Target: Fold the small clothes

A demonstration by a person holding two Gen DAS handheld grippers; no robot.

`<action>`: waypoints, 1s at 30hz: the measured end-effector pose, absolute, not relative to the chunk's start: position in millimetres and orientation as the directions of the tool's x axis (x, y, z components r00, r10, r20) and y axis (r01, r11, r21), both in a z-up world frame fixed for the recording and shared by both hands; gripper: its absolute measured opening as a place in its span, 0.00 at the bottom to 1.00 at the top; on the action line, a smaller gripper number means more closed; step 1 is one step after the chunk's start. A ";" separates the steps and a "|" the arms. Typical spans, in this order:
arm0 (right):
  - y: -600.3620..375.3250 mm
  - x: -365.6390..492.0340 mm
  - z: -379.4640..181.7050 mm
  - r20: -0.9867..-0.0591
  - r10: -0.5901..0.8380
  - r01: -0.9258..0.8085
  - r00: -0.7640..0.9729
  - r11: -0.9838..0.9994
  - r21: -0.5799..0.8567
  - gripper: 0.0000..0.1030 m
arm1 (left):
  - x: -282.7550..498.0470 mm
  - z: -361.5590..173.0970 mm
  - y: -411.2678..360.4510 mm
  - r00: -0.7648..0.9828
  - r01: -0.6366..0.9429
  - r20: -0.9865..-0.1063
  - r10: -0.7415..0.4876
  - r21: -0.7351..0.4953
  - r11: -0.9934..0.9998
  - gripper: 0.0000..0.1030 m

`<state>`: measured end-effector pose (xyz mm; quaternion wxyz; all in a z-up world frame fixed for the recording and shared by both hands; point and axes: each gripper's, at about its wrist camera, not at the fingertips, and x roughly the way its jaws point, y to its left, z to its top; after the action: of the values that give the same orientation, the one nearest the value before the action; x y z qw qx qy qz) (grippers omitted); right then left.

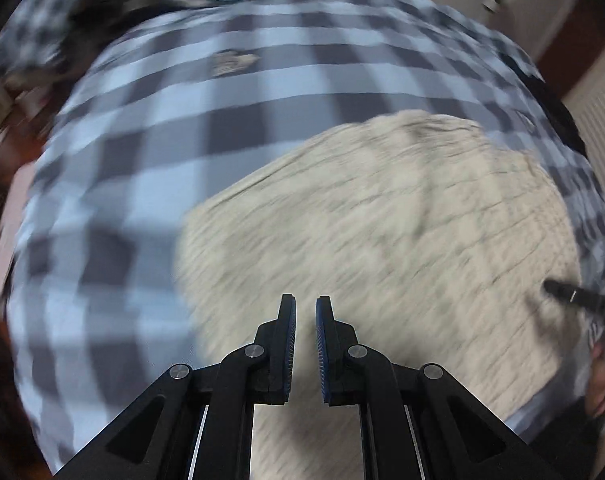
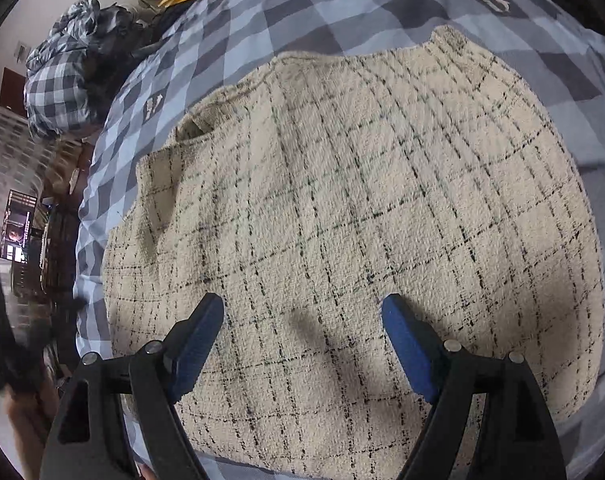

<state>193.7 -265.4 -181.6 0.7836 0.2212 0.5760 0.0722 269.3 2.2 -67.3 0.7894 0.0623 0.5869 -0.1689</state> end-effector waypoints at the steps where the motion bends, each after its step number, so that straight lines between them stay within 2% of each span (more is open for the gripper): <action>1: -264.8 195.1 -184.0 -0.872 0.377 0.144 0.312 0.889 0.435 0.77 | 284.5 -69.5 -18.3 0.241 0.375 -0.945 -0.219 -0.117 0.920 0.09; 4: -265.8 187.7 -180.7 -0.866 0.398 0.155 0.303 0.876 0.457 0.77 | 310.6 -81.9 -48.6 0.199 0.365 -0.949 -0.246 -0.161 0.917 0.09; 7: -271.5 186.8 -181.9 -0.856 0.418 0.170 0.303 0.860 0.481 0.77 | 338.0 -111.0 -58.6 0.154 0.321 -0.969 -0.195 -0.137 0.937 0.09; 10: -274.1 186.7 -184.6 -0.854 0.429 0.175 0.294 0.854 0.489 0.77 | 346.5 -130.5 -44.5 0.166 0.297 -0.984 -0.069 -0.017 0.955 0.09; 14: -274.8 188.4 -186.0 -0.852 0.438 0.173 0.288 0.851 0.496 0.77 | 344.4 -145.0 -6.2 0.229 0.246 -0.973 0.040 0.098 0.964 0.09; 17: -273.7 190.1 -187.2 -0.851 0.442 0.170 0.285 0.850 0.499 0.77 | 338.6 -150.4 36.3 0.287 0.125 -0.914 0.285 0.331 0.935 0.09; 18: -272.2 191.6 -187.7 -0.851 0.442 0.168 0.284 0.851 0.498 0.77 | 336.7 -149.5 46.2 0.282 0.097 -0.916 0.286 0.323 0.941 0.09; 20: -270.7 191.5 -187.1 -0.851 0.444 0.166 0.282 0.851 0.499 0.77 | 329.3 -135.5 74.0 0.303 0.011 -0.932 0.200 0.213 0.977 0.09; 23: -269.7 190.9 -185.9 -0.846 0.454 0.169 0.280 0.844 0.509 0.77 | 319.1 -110.8 91.5 0.346 -0.029 -0.936 0.061 0.054 0.998 0.09; 25: -269.0 190.5 -186.1 -0.845 0.457 0.174 0.278 0.841 0.513 0.77 | 317.0 -101.3 87.0 0.345 0.003 -0.938 -0.038 -0.040 0.999 0.09; 28: -266.6 189.9 -186.6 -0.848 0.453 0.175 0.274 0.844 0.507 0.77 | 315.9 -101.4 61.0 0.251 0.102 -0.949 -0.190 -0.169 0.980 0.09; 30: -265.3 190.1 -186.6 -0.852 0.447 0.173 0.272 0.849 0.500 0.77 | 312.2 -107.3 41.2 0.189 0.156 -0.956 -0.224 -0.196 0.968 0.09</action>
<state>190.1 -265.3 -186.6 0.7541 0.2598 0.5963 0.0907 312.2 41.2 -107.3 0.7706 -0.0274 0.6247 -0.1231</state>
